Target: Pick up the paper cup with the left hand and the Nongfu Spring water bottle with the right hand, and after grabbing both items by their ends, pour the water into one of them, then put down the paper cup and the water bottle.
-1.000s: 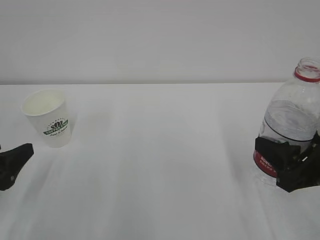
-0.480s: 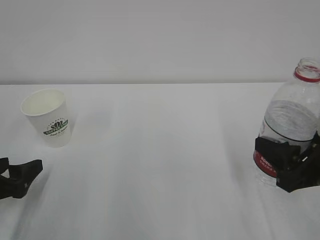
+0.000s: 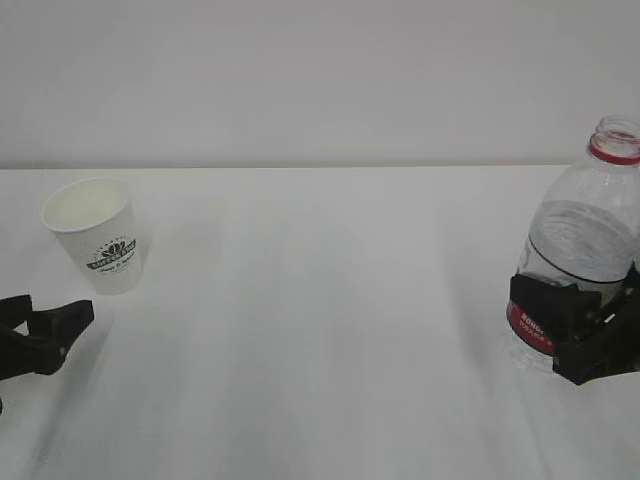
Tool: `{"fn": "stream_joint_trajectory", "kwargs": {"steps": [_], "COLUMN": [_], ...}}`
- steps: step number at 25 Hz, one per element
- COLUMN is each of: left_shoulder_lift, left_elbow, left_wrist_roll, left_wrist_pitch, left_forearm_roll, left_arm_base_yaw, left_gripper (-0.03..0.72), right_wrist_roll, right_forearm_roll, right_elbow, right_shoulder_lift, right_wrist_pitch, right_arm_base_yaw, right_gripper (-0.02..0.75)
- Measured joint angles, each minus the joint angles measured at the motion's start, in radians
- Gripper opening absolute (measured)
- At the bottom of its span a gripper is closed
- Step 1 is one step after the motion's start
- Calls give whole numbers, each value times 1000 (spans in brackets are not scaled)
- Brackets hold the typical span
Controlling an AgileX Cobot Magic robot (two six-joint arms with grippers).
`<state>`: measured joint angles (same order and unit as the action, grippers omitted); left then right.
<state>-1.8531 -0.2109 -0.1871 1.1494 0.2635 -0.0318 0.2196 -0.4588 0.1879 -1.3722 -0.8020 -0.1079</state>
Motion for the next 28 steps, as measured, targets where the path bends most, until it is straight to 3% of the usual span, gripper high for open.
{"fn": "stream_joint_trajectory", "kwargs": {"steps": [3, 9, 28], "left_shoulder_lift": [-3, -26, -74], "left_elbow": [-29, -84, -140], "left_wrist_roll": [0, 0, 0], "left_wrist_pitch": [0, 2, 2], "left_forearm_roll": [11, 75, 7], "left_arm_base_yaw": [0, 0, 0], "left_gripper": [582, 657, 669], "right_wrist_roll": [0, 0, 0], "right_forearm_roll": [0, 0, 0], "right_elbow": [0, 0, 0], "right_shoulder_lift": [0, 0, 0], "right_wrist_pitch": [0, 0, 0], "right_arm_base_yaw": [0, 0, 0], "right_gripper": [449, 449, 449]}}
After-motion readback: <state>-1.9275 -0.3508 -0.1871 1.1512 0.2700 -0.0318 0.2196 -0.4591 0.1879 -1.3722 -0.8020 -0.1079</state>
